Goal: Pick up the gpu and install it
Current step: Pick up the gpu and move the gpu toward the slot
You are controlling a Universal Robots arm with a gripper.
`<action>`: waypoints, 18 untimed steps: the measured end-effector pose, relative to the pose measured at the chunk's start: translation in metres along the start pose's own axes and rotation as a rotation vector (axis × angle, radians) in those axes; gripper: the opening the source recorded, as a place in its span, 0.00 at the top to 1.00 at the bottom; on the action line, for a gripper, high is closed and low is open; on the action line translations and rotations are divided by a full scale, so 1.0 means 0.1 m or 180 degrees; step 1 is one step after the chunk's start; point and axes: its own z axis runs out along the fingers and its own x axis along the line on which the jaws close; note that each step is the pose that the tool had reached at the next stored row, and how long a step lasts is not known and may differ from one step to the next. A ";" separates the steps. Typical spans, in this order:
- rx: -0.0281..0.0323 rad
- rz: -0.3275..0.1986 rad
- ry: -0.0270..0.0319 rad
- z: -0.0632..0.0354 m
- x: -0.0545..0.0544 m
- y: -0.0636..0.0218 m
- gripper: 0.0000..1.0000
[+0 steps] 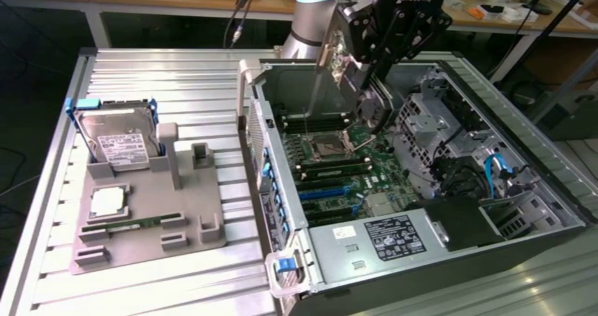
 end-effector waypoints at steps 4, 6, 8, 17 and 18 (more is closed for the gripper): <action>0.0002 -0.0214 0.0010 0.008 0.00 -0.001 0.73; 0.0002 -0.0324 0.0016 0.012 -0.01 -0.001 0.73; 0.0003 -0.0438 0.0021 0.017 -0.01 -0.002 0.73; 0.0006 -0.0913 0.0044 0.039 -0.03 -0.005 0.73; 0.0006 -0.0945 0.0045 0.041 -0.03 -0.006 0.73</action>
